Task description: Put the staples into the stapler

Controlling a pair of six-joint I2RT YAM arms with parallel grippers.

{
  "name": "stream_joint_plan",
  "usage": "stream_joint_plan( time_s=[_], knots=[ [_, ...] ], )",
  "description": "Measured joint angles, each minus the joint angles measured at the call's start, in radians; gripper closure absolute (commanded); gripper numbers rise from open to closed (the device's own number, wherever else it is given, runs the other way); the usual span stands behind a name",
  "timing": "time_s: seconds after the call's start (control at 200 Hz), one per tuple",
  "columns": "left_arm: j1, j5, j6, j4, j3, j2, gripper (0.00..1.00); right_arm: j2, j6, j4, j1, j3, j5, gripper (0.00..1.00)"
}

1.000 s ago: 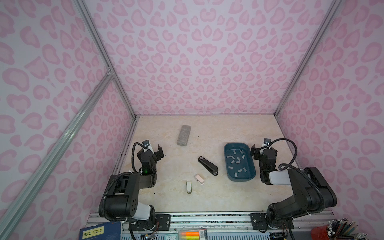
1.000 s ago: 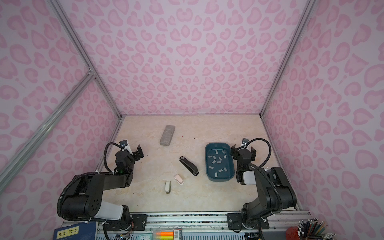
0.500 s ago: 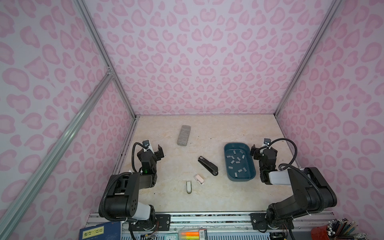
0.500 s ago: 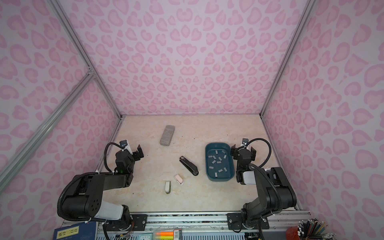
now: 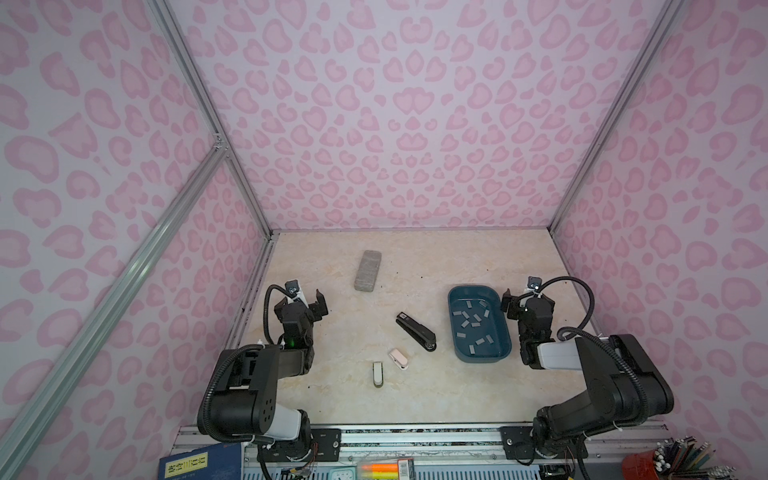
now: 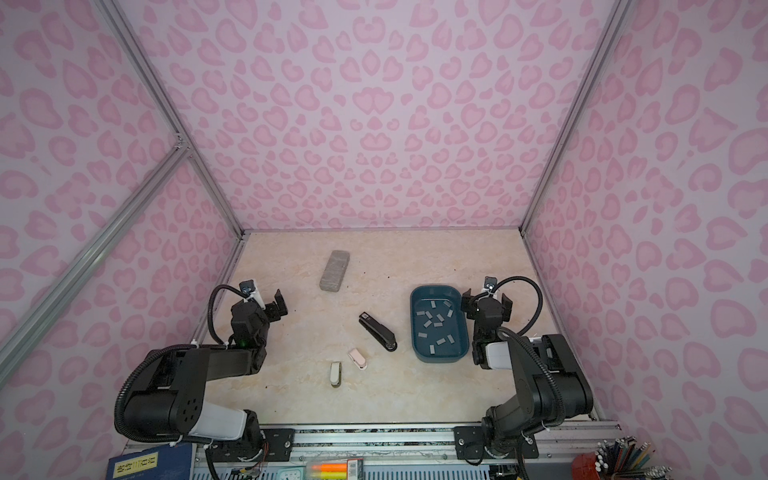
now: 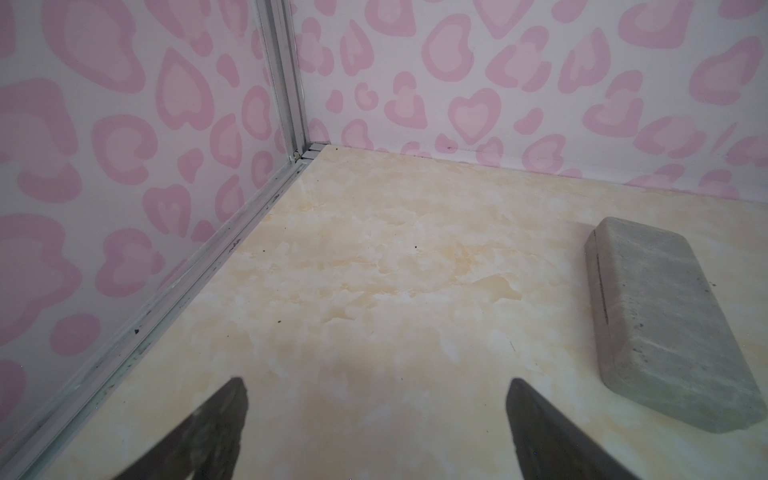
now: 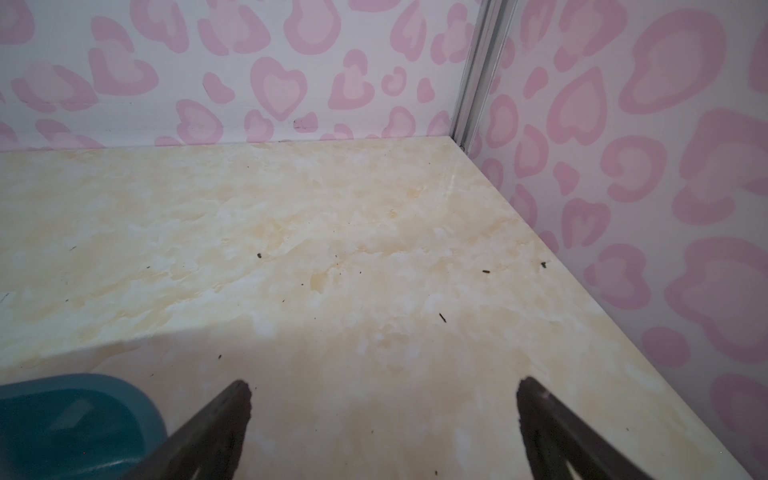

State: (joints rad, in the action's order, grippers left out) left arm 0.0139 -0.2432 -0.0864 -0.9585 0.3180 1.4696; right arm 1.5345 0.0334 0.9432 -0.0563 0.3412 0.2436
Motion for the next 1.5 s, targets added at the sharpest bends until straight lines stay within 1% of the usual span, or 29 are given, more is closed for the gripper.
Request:
stream_joint_plan(
  time_s=[0.15, 0.195, 0.28, 0.33, 0.4, 0.465, 0.505, 0.575, 0.69, 0.735, 0.82, 0.86, 0.87, 0.9, 0.985, 1.05, 1.18, 1.26, 1.355, 1.455, 1.49, 1.5],
  knots=[
    [0.000, -0.001, 0.000, 0.010, 0.001, -0.008, 0.02, -0.015, -0.002, -0.008, -0.007, 0.000, 0.007, 0.00],
    [0.001, 0.000, 0.000, 0.077, 0.022, -0.040, 0.02, -0.055, -0.003, -0.042, -0.022, 0.002, 0.041, 0.00],
    [0.006, -0.001, 0.001, 0.159, 0.064, -0.151, 0.02, -0.190, 0.011, -0.192, -0.048, 0.058, 0.072, 0.00],
    [0.008, -0.009, -0.006, 0.172, 0.067, -0.220, 0.02, -0.269, 0.042, -0.262, -0.050, 0.091, 0.091, 0.00],
    [0.011, -0.012, -0.034, 0.216, 0.066, -0.306, 0.02, -0.346, 0.082, -0.338, -0.048, 0.096, 0.098, 0.00],
    [0.011, -0.010, -0.065, 0.298, 0.076, -0.388, 0.02, -0.423, 0.133, -0.421, -0.049, 0.076, 0.095, 0.00],
    [0.011, 0.000, -0.101, 0.386, 0.111, -0.442, 0.02, -0.473, 0.177, -0.476, -0.049, 0.063, 0.097, 0.00],
    [0.011, 0.015, -0.148, 0.496, 0.176, -0.492, 0.02, -0.554, 0.265, -0.570, -0.041, 0.060, 0.076, 0.00],
    [0.010, 0.107, -0.199, 0.654, 0.274, -0.526, 0.02, -0.638, 0.357, -0.644, -0.011, 0.058, 0.002, 0.00],
    [0.010, 0.139, -0.221, 0.730, 0.305, -0.532, 0.02, -0.652, 0.389, -0.656, -0.001, 0.050, -0.032, 0.00],
    [0.011, 0.190, -0.279, 0.857, 0.380, -0.568, 0.02, -0.665, 0.448, -0.648, 0.029, 0.028, -0.140, 0.00],
    [0.011, 0.207, -0.299, 0.877, 0.407, -0.592, 0.02, -0.662, 0.470, -0.647, 0.033, 0.026, -0.167, 0.00],
    [0.011, 0.211, -0.303, 0.880, 0.411, -0.597, 0.02, -0.660, 0.478, -0.646, 0.035, 0.026, -0.174, 0.02],
    [0.010, 0.232, -0.321, 0.891, 0.432, -0.623, 0.02, -0.653, 0.504, -0.645, 0.038, 0.031, -0.190, 0.02],
    [0.010, 0.251, -0.357, 0.922, 0.480, -0.677, 0.02, -0.638, 0.560, -0.655, 0.041, 0.050, -0.204, 0.02],
    [0.011, 0.218, -0.392, 0.943, 0.508, -0.721, 0.02, -0.625, 0.576, -0.650, 0.045, 0.057, -0.225, 0.02],
    [0.003, 0.093, -0.463, 0.950, 0.535, -0.778, 0.02, -0.607, 0.572, -0.650, 0.049, 0.059, -0.248, 0.02],
    [0.001, 0.076, -0.504, 0.944, 0.539, -0.778, 0.02, -0.608, 0.565, -0.639, 0.048, 0.059, -0.263, 0.02],
    [0.001, 0.092, -0.548, 0.945, 0.570, -0.744, 0.02, -0.590, 0.555, -0.621, 0.045, 0.079, -0.340, 0.02],
    [0.001, 0.190, -0.551, 0.945, 0.655, -0.661, 0.03, -0.571, 0.519, -0.645, 0.022, 0.147, -0.428, 0.02],
    [0.001, 0.234, -0.544, 0.948, 0.697, -0.621, 0.00, -0.574, 0.506, -0.645, 0.008, 0.159, -0.447, 0.02],
    [0.001, 0.245, -0.541, 0.947, 0.702, -0.617, 0.01, -0.576, 0.501, -0.645, 0.002, 0.161, -0.456, 0.02]
  ],
)
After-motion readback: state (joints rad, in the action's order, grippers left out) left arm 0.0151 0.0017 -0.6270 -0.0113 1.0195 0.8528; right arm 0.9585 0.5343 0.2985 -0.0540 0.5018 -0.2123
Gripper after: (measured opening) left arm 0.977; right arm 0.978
